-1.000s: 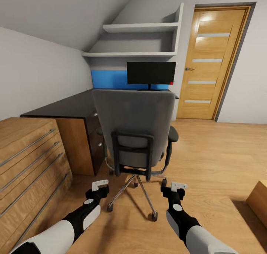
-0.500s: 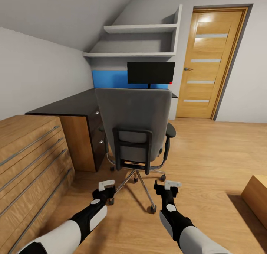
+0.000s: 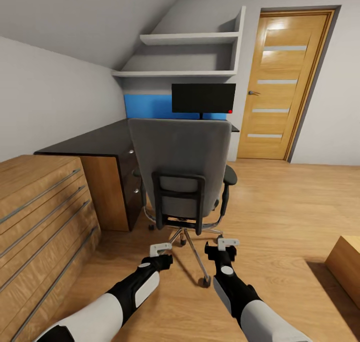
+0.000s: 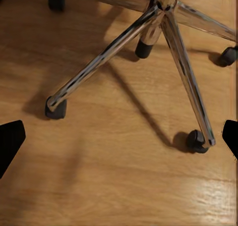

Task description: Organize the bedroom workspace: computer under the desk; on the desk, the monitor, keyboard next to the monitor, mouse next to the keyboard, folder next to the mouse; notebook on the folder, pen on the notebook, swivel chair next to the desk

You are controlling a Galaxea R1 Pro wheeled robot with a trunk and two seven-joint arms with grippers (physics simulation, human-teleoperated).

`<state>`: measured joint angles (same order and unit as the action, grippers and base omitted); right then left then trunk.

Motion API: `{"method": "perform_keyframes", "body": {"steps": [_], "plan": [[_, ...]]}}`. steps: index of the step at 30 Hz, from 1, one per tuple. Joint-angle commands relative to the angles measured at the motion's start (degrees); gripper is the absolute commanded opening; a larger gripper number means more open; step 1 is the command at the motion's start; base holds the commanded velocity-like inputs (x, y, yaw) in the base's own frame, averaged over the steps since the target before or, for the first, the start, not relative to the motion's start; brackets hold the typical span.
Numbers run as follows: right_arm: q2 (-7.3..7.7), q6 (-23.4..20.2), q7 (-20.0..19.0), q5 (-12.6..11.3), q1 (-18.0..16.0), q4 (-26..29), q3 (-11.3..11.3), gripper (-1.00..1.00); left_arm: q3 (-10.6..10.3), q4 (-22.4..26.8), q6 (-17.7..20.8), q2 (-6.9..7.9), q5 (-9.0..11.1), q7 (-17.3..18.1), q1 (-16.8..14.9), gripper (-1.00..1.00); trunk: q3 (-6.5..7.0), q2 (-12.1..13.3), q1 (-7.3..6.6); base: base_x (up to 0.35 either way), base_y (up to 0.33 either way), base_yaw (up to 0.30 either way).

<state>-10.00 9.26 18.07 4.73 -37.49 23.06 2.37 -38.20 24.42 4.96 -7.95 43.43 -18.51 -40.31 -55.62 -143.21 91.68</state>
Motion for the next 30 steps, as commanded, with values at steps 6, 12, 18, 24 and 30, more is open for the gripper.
{"method": "perform_keyframes", "body": {"steps": [6, 12, 18, 24, 30], "plan": [[0.00, -2.66, 0.25, 0.46, -0.04, 0.77, 0.25, 1.00, -0.53, 0.63, -1.78, 0.29, 0.22, -0.35, -0.11, 1.00, -0.06, -0.02, -0.01, 0.000, 0.000, 0.000], [0.00, 1.90, -0.04, 0.45, 0.05, -1.85, 0.27, 1.00, -0.82, -0.86, -6.75, 0.78, 0.30, -0.31, -0.12, 1.00, -0.06, -0.02, -0.01, 0.009, 0.000, 0.000], [0.00, 4.46, -0.19, 0.74, 0.08, -4.45, 1.30, 1.00, -1.09, -1.35, -7.35, 0.82, 0.32, -0.30, -0.12, 1.00, -0.06, -0.02, -0.01, 0.192, 0.000, 0.000], [0.00, 5.14, -0.17, 1.01, 0.11, -6.64, 5.94, 1.00, -1.39, -1.52, -7.47, 0.76, 0.34, -0.30, -0.12, 1.00, -0.06, -0.02, -0.01, 0.216, 0.000, 0.000], [0.00, 5.81, -0.14, 1.07, 0.11, -7.35, 8.85, 1.00, -1.62, -1.56, -7.50, 0.75, 0.34, -0.30, -0.12, 1.00, -0.06, -0.02, -0.01, 0.050, 0.000, 0.020]]}}
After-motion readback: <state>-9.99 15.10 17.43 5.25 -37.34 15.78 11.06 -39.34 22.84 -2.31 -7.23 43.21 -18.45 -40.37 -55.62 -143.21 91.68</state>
